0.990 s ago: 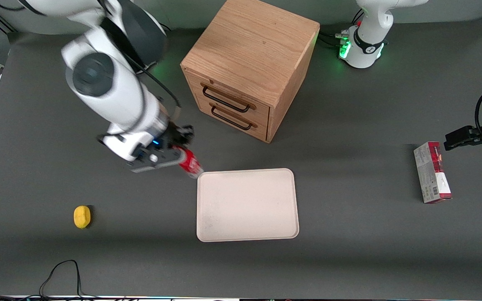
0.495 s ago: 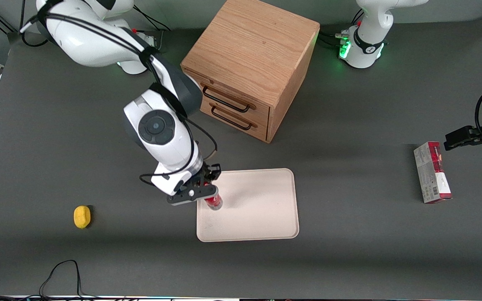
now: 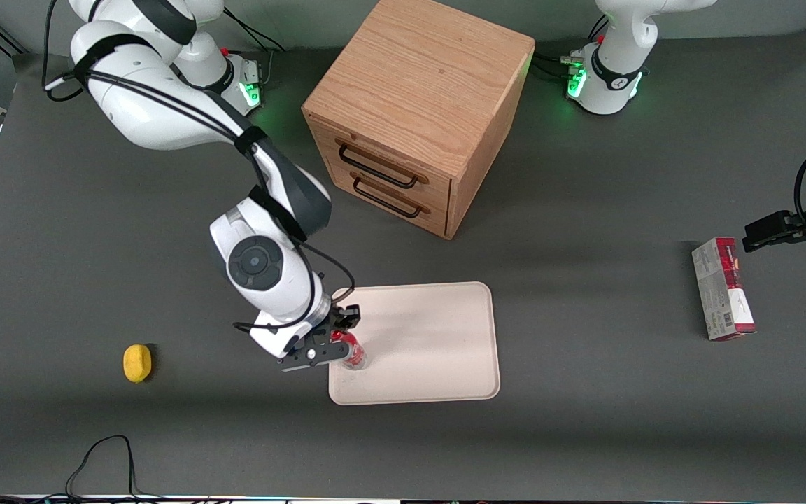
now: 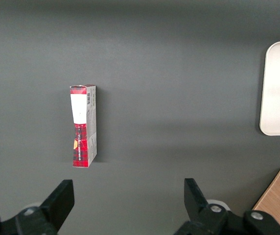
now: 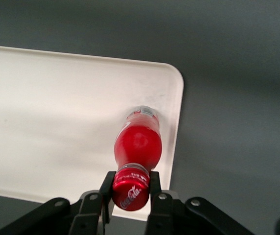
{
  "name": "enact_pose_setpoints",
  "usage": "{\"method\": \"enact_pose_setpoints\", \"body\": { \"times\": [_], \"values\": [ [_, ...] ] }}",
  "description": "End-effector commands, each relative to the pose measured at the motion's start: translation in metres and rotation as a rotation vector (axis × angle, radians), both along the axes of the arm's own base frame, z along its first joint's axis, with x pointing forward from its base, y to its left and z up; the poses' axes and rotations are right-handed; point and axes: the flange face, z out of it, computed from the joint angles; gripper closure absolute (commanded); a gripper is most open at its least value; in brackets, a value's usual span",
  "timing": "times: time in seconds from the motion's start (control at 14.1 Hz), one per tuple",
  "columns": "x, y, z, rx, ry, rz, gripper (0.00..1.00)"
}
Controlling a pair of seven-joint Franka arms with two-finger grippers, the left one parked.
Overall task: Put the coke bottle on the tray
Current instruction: 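Carry the held bottle over the white tray with the right gripper, then lower the bottle upright onto the tray and open the right gripper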
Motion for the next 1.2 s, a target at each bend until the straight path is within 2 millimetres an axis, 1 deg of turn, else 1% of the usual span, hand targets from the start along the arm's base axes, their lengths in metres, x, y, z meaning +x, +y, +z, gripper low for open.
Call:
{"method": "enact_pose_setpoints", "body": {
  "times": [0.0, 0.07, 0.14, 0.21, 0.42, 0.57, 0.71, 0.78, 0.85, 0.92, 0.99, 1.06, 1.13],
  "values": [
    [0.013, -0.007, 0.002, 0.016, -0.034, 0.005, 0.88],
    [0.015, -0.006, 0.004, 0.032, -0.053, 0.003, 0.76],
    [0.015, -0.005, 0.003, 0.037, -0.058, 0.0, 0.1],
    [0.017, -0.007, 0.0, 0.037, -0.063, -0.009, 0.0],
    [0.016, -0.005, 0.004, 0.042, -0.072, -0.011, 0.0],
    [0.016, -0.005, 0.021, 0.044, -0.093, 0.001, 0.0],
    [0.012, -0.009, 0.061, 0.045, -0.127, 0.001, 0.0],
    [0.004, -0.013, 0.083, 0.028, -0.106, -0.001, 0.0],
    [-0.008, -0.019, 0.097, 0.001, -0.061, -0.007, 0.0],
    [-0.016, -0.033, 0.116, -0.016, -0.05, -0.023, 0.0],
    [-0.027, -0.046, 0.126, -0.033, -0.031, -0.014, 0.0],
    [-0.034, -0.074, 0.136, -0.022, -0.003, -0.027, 0.0],
    [-0.042, -0.11, 0.147, 0.02, 0.033, -0.059, 0.0]
  ]
}}
